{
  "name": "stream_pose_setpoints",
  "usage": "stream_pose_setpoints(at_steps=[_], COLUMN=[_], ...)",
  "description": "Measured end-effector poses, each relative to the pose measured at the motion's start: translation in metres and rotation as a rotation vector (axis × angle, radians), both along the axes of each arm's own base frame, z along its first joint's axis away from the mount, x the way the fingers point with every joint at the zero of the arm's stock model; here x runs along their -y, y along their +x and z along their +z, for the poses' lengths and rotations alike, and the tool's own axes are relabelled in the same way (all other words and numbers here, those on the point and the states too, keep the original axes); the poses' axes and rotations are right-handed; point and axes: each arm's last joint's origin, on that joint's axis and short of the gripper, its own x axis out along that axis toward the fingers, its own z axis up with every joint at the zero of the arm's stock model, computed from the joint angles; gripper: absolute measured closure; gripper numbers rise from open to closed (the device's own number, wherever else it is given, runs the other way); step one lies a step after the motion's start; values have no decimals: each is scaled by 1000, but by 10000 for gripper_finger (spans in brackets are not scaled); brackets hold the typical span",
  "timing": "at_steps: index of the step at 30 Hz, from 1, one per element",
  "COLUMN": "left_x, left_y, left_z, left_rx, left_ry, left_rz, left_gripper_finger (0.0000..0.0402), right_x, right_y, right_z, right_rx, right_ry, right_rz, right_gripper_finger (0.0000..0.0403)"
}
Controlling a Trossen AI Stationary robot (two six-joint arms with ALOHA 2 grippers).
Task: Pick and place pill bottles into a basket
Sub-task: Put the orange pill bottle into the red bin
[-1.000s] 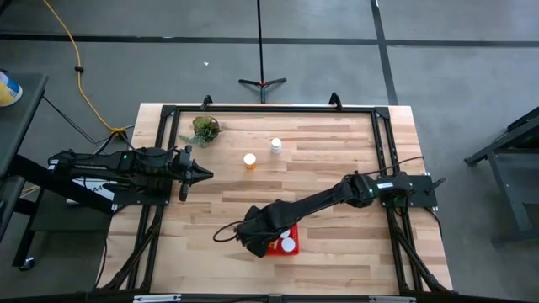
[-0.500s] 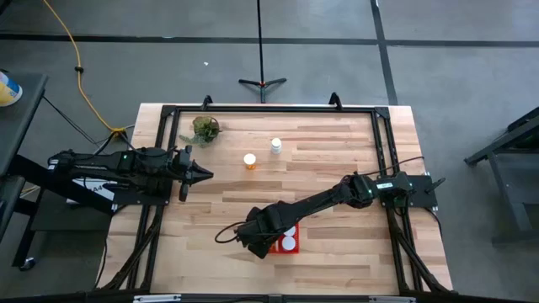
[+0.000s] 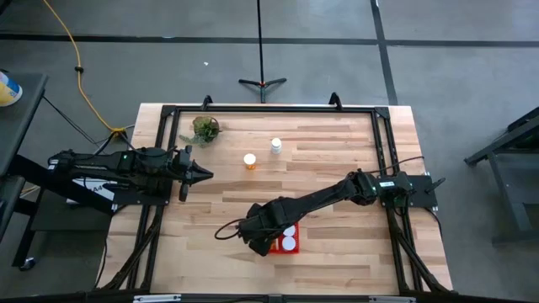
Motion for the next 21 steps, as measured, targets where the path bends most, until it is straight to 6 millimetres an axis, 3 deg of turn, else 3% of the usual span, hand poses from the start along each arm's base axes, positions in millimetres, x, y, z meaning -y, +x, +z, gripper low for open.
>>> stream_pose_setpoints(at_steps=[5,10,15,21], left_x=[0,0,0,0], left_y=[0,0,0,0], left_z=[0,0,0,0], left_rx=[0,0,0,0], left_ry=[0,0,-4,-4], left_rz=[1,1,-10,-11], left_gripper_finger=[341,341,341,341], right_x=[5,26,60,114], right_y=[-1,1,4,12], right_z=[7,26,48,56], right_rx=[16,85,165,190], right_ry=[-23,-69,-124,-125], right_rz=[13,6,-18,-54], right_gripper_finger=[143,143,141,115])
